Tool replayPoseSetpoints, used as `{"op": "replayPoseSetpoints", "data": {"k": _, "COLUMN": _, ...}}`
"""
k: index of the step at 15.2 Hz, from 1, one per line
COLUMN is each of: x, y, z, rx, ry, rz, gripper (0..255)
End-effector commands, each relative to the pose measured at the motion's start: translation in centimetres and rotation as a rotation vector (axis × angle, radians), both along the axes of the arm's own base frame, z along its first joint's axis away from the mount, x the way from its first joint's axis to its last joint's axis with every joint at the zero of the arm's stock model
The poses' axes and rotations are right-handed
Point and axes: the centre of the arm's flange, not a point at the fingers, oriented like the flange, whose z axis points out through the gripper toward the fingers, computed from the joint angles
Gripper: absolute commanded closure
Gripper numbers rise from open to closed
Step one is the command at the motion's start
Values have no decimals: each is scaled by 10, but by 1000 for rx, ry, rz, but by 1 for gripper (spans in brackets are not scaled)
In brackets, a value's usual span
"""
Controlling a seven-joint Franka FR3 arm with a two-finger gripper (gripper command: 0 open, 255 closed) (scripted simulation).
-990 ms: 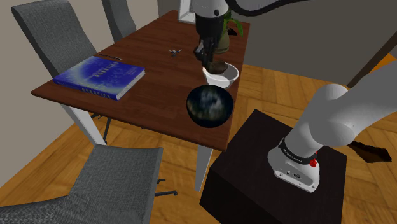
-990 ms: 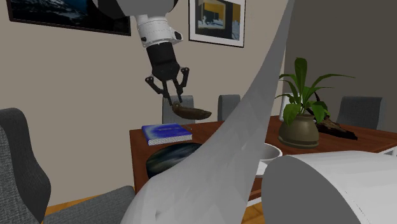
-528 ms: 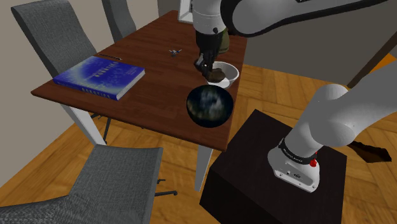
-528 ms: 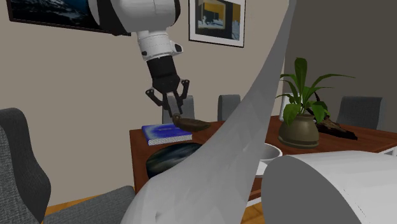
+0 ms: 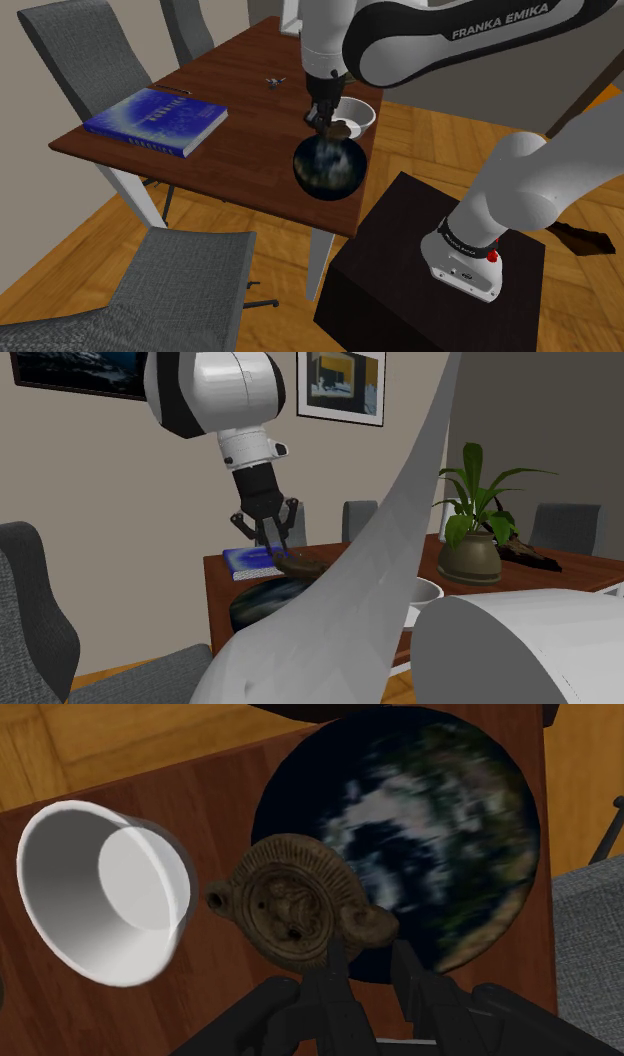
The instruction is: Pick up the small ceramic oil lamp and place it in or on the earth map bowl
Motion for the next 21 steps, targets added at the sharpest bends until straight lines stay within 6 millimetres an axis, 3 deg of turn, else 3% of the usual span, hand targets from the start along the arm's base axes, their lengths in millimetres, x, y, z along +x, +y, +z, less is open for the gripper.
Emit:
{"op": "replayPoseSetpoints", "data": {"k": 1, "x": -1, "y": 0, "z": -12, "rx": 0, "ry": -1, "rz": 0, "gripper": 255}}
{"op": "replayPoseSetpoints", "data": {"k": 9, "x": -1, "y": 0, "z": -12, "rx": 0, "ry": -1, "rz": 0, "gripper": 255}}
{"op": "replayPoseSetpoints", "data": {"k": 10, "x": -1, "y": 0, "z": -12, "rx": 0, "ry": -1, "rz": 0, "gripper": 0}}
{"op": "replayPoseSetpoints", "data": {"k": 15, "x": -1, "y": 0, "z": -12, "rx": 0, "ry": -1, "rz": 0, "gripper": 0}}
{"op": "replayPoseSetpoints", "data": {"k": 19, "x": -5, "y": 13, "z": 36, "rx": 0, "ry": -1, "rz": 0, "gripper": 0}}
{"op": "replayPoseSetpoints", "data": {"k": 21, "x": -5, "y": 13, "z": 36, "rx": 0, "ry": -1, "rz": 0, "gripper": 0}}
